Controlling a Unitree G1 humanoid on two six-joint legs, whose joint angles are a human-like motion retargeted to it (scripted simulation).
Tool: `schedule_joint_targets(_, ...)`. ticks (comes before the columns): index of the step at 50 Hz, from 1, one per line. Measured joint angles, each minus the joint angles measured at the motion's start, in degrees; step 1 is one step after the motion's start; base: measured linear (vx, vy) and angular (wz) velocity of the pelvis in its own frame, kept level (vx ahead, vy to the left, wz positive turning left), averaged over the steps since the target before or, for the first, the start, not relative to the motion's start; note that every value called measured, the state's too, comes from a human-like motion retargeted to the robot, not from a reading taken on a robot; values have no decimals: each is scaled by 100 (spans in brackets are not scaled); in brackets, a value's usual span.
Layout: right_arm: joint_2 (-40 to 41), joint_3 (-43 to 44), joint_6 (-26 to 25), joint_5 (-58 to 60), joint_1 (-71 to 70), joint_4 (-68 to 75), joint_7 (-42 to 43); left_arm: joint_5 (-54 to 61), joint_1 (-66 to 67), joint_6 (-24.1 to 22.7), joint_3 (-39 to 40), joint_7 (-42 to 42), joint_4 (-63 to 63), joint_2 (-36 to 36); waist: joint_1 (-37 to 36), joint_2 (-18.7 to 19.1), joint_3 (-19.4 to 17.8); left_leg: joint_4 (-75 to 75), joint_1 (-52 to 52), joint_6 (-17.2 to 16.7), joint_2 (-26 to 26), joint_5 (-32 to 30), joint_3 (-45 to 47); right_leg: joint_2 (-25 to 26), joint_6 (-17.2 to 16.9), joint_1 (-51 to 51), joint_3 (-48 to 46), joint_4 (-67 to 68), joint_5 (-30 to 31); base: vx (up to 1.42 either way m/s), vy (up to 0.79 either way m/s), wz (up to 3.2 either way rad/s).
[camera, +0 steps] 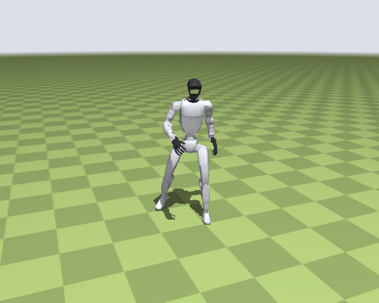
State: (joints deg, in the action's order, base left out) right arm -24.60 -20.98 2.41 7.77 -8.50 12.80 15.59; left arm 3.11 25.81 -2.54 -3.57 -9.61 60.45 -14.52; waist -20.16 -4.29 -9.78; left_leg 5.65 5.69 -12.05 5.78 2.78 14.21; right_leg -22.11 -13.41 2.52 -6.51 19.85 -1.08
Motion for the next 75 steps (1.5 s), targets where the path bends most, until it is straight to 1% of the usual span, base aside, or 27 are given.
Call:
schedule_joint_targets(2,30,-88,18,41,78,65,58,17,-277,-91,-198,-24,-169,-82,-12,-57,-52,32,120,-26,91,-113,161,-29,-44,39,-70,-242,77,-26,-44,-81)
schedule_joint_targets(6,-22,-295,89,117,60,176,274,69,-1163,-237,-424,-166,-549,-384,46,-35,-284,-108,247,-120,329,-452,366,75,-101,-6,-442,-585,-438,-30,-50,-59)
schedule_joint_targets(10,-172,-530,165,53,-79,440,517,308,-2218,-301,-309,-523,-1033,-684,293,220,-544,-831,235,-295,603,-1286,233,462,92,-144,-604,-780,-697,-36,-49,1)
schedule_joint_targets(12,-320,-657,183,83,-116,703,666,586,-2651,-368,-287,-759,-1362,-749,543,298,-619,-1061,346,-295,541,-1536,-26,468,72,-310,-710,-683,-706,-35,-33,61)
schedule_joint_targets(15,-452,-804,153,336,5,1138,846,1074,-2946,-596,-348,-1017,-2051,-905,801,403,-596,-1019,346,-295,732,-1001,-264,730,93,-489,-919,-519,-700,-25,-42,39)
schedule_joint_targets(19,-640,-608,77,226,244,1396,848,1391,-3337,-815,-568,-905,-3093,-1277,1013,247,-567,-738,33,-55,512,-302,404,738,-26,-472,-1105,-1044,-432,-19,-26,41)
schedule_joint_targets(20,-679,-442,167,125,416,1353,735,1314,-3357,-829,-607,-810,-3397,-1409,1056,185,-558,-302,43,79,482,-39,631,699,-12,-433,-1170,-1125,-415,-13,-18,54)
schedule_joint_targets(22,-749,-155,401,-1,790,1226,539,1070,-3345,-851,-651,-774,-3960,-1651,1065,109,-497,145,-129,97,453,166,813,701,10,-452,-1226,-1156,-423,-12,-16,49)
schedule_joint_targets(25,-828,200,492,8,1210,1130,280,-61,-3249,-900,-549,-801,-4602,-1808,1130,28,-495,1228,-152,198,411,504,779,620,-7,-504,-1393,-1027,-484,-12,-9,62)
schedule_joint_targets(28,-888,236,443,303,1247,1450,-4,-546,-3030,-997,-312,-844,-4926,-1642,1298,51,-588,2215,-88,119,525,799,646,566,42,-588,-1673,-605,-640,-12,-2,94)
schedule_joint_targets(30,-889,135,397,411,1092,1945,-279,-440,-2831,-1037,-171,-901,-4964,-1447,1422,80,-644,2856,-27,213,805,1051,834,448,125,-753,-1946,37,-877,-12,2,118)
schedule_joint_targets(35,-903,-209,246,483,394,3094,-573,-586,-2625,-969,-58,-945,-4523,-1342,1285,78,-849,3015,-24,48,1358,1194,1181,228,43,-889,-2453,796,-1084,-13,8,116)
schedule_joint_targets(40,-1162,-37,349,216,329,2508,9,-409,-1991,-1048,310,-1221,-4642,-1627,747,-237,-823,2133,164,-69,1725,1035,1776,-74,20,-972,-2974,955,-901,-5,21,111)
schedule_joint_targets(43,-1324,89,345,-519,1004,1741,157,517,-1068,-1353,629,-1488,-4968,-1738,493,-631,-451,860,215,-24,1589,423,2231,-92,3,-815,-3239,139,-121,12,38,127)
schedule_joint_targets(45,-1412,160,415,-733,1603,1462,-166,1068,-368,-1456,717,-1408,-5090,-1737,454,-788,-103,53,215,-32,1444,176,2255,-44,-34,-509,-3312,-476,623,26,56,174)
schedule_joint_targets(49,-1398,580,320,-652,2554,1513,-1176,1599,656,-1317,836,-793,-5124,-1664,681,-556,562,-916,281,-47,1382,61,2210,258,-159,4,-2380,-935,2086,33,63,223)
schedule_joint_targets(52,-1091,990,145,-515,3171,1868,-1067,1613,682,-1059,699,-374,-4849,-1758,729,-193,735,-1047,314,90,1295,-243,1757,402,-159,351,-1262,-348,2393,46,71,270)
schedule_joint_targets(55,-481,1061,-249,-752,3411,2806,-212,1184,-251,-714,192,-444,-3793,-1999,550,-295,338,-658,311,433,575,-554,570,-111,-84,512,-281,1419,1945,46,72,307)
schedule_joint_targets(58,263,790,-766,-1028,2769,4333,-32,458,-1897,-155,-21,-901,-1881,-1808,261,-657,-403,1009,806,227,-173,196,-198,-242,-72,247,483,3164,1294,35,45,275)
schedule_joint_targets(60,494,613,-931,-857,2336,4805,-126,211,-2600,144,409,-1236,-1077,-1396,-10,-572,-793,1573,774,61,-393,456,-381,-93,91,-48,678,3808,653,32,37,151)
schedule_joint_targets(62,420,391,-892,-706,1817,4627,96,605,-2743,126,920,-1470,-1113,-1049,-247,-388,-1005,1615,500,143,-416,536,-337,-76,515,-576,495,4040,-201,29,32,27)
schedule_joint_targets(65,222,252,-681,-783,885,3858,398,1346,-2306,-93,1305,-959,-1736,-826,-385,-218,-1118,1522,60,336,-367,609,-141,61,956,-1372,-118,3631,-1060,24,24,-40)
schedule_joint_targets(68,302,473,-366,-1380,92,2955,192,1053,-1838,-104,1098,-45,-1803,-1018,-126,-141,-1094,1453,-339,306,-498,676,-191,664,663,-1641,-781,2011,-751,22,17,32)
schedule_joint_targets(71,577,760,-73,-2072,-376,2077,195,85,-1794,13,710,639,-1318,-1284,380,-241,-1126,1370,-773,310,-1020,714,-602,1097,3,-1527,-1194,-364,968,26,9,151)
schedule_joint_targets(72,679,824,14,-2161,-492,1798,260,-217,-1850,50,580,776,-1129,-1374,515,-296,-1140,1425,-885,280,-1171,780,-732,1243,-159,-1537,-1255,-1086,1557,28,-17,138)
schedule_joint_targets(73,783,872,73,-2138,-643,1523,346,-474,-2001,86,486,868,-911,-1487,557,-324,-1172,1622,-930,170,-1176,940,-788,1527,-159,-1628,-1275,-1692,1932,27,-26,112)
schedule_joint_targets(75,917,990,107,-1847,-882,987,465,-779,-2369,156,290,888,-513,-1666,732,-325,-1278,1902,-1122,69,-1284,1227,-1007,1826,-159,-1767,-1296,-2468,1722,28,-11,127)
